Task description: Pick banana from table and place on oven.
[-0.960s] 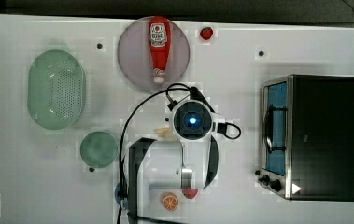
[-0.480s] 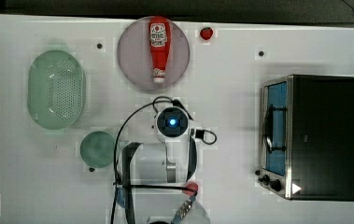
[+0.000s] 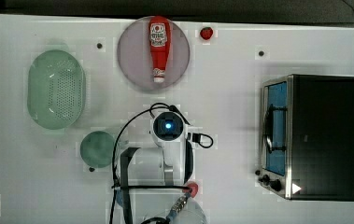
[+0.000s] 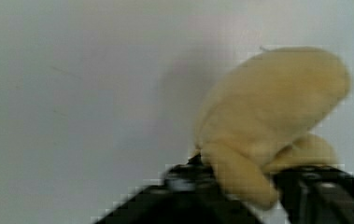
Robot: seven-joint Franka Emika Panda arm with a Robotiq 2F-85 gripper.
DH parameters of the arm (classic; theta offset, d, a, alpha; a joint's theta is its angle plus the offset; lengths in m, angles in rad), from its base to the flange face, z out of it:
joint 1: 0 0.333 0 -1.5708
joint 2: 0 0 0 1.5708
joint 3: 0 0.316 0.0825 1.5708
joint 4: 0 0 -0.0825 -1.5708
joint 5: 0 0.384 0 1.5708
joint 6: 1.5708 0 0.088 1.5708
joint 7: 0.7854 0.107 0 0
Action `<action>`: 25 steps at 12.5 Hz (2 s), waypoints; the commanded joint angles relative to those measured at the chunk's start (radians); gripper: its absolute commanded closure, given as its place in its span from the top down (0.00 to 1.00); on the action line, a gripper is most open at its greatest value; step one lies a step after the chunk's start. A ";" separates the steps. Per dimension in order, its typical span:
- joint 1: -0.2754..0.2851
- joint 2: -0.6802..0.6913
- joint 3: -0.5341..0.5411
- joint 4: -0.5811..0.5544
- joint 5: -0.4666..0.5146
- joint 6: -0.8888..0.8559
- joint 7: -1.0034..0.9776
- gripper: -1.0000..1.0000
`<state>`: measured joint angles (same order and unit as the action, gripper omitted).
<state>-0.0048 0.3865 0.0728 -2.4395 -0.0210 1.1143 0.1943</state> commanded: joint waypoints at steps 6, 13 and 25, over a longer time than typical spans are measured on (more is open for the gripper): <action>-0.012 -0.243 -0.005 0.068 0.009 -0.091 0.050 0.20; -0.023 -0.499 -0.078 0.394 0.010 -0.750 0.047 0.20; -0.050 -0.371 -0.570 0.530 -0.046 -0.741 -0.557 0.20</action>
<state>-0.0586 -0.0210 -0.5034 -1.9033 -0.0512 0.3606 -0.1658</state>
